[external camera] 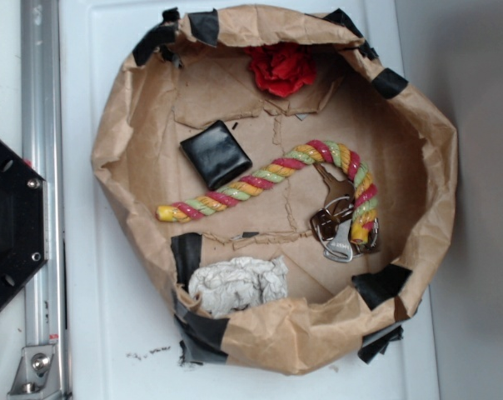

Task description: Grab the black box.

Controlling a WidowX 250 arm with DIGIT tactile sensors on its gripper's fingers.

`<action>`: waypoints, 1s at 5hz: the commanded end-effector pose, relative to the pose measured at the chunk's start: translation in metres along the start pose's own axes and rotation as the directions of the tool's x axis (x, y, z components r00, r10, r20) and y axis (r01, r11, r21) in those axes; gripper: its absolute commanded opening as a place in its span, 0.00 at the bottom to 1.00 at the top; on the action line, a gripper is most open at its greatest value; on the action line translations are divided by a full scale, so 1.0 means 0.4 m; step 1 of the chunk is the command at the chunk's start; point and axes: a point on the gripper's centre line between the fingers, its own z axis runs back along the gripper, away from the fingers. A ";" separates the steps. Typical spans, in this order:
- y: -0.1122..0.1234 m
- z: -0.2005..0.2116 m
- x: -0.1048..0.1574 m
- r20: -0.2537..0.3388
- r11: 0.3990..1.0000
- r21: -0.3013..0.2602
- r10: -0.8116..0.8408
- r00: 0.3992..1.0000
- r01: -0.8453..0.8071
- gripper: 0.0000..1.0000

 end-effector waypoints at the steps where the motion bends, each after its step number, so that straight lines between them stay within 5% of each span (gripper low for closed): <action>1: 0.000 0.000 0.000 0.000 1.000 0.000 0.000 1.000 0.000 1.00; 3: 0.042 -0.059 0.233 -0.057 0.965 0.074 -0.249 0.967 0.253 1.00; 4: 0.049 -0.146 0.294 -0.136 0.861 0.108 -0.482 0.865 0.497 1.00; 5: 0.077 -0.264 0.285 -0.245 0.684 0.157 -0.671 0.699 0.712 1.00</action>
